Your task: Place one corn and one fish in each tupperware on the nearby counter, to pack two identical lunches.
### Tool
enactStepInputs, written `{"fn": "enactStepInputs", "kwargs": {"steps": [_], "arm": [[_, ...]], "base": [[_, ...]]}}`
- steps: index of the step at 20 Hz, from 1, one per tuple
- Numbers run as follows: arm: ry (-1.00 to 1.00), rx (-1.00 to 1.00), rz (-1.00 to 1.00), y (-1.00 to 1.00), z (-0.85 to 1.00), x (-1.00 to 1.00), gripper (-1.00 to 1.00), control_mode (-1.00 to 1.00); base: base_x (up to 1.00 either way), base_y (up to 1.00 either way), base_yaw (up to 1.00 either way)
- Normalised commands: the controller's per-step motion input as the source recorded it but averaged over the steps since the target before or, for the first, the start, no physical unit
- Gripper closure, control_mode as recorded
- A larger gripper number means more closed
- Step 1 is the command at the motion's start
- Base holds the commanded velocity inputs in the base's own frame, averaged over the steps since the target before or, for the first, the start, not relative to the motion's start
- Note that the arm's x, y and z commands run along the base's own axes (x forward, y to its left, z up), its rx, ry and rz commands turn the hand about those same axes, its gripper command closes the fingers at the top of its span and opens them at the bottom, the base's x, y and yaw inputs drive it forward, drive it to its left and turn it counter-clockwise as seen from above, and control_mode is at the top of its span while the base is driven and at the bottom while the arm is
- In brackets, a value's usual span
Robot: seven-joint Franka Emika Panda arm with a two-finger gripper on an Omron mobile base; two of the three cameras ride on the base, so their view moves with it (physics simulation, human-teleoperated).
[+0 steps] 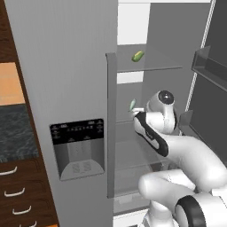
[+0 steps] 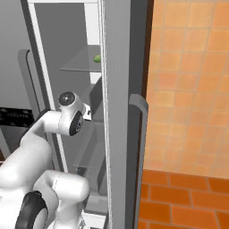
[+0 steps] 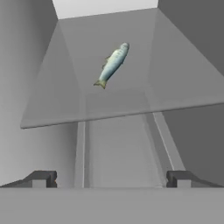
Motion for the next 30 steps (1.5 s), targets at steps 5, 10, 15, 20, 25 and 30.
{"fn": "enactStepInputs", "kwargs": {"steps": [5,10,15,20,25,30], "arm": [[0.00,0.00,-0.01,-0.04,-0.01,0.56,-1.00,-1.00],[0.00,0.00,0.00,-0.10,-0.02,0.61,-1.00,-1.00],[0.00,0.00,0.00,-0.08,-0.10,0.61,-1.00,-1.00],[0.02,0.00,0.00,-0.04,-0.19,0.62,-1.00,-1.00],[0.05,0.00,0.00,-0.09,-0.30,0.66,-1.00,-1.00],[0.06,0.00,0.00,-0.05,-0.40,0.67,-1.00,-1.00]], "base": [[0.00,0.00,0.00],[0.00,0.00,0.00],[0.00,0.00,0.00],[0.00,0.00,0.00],[0.00,0.00,0.00],[0.00,0.00,0.00]]}}
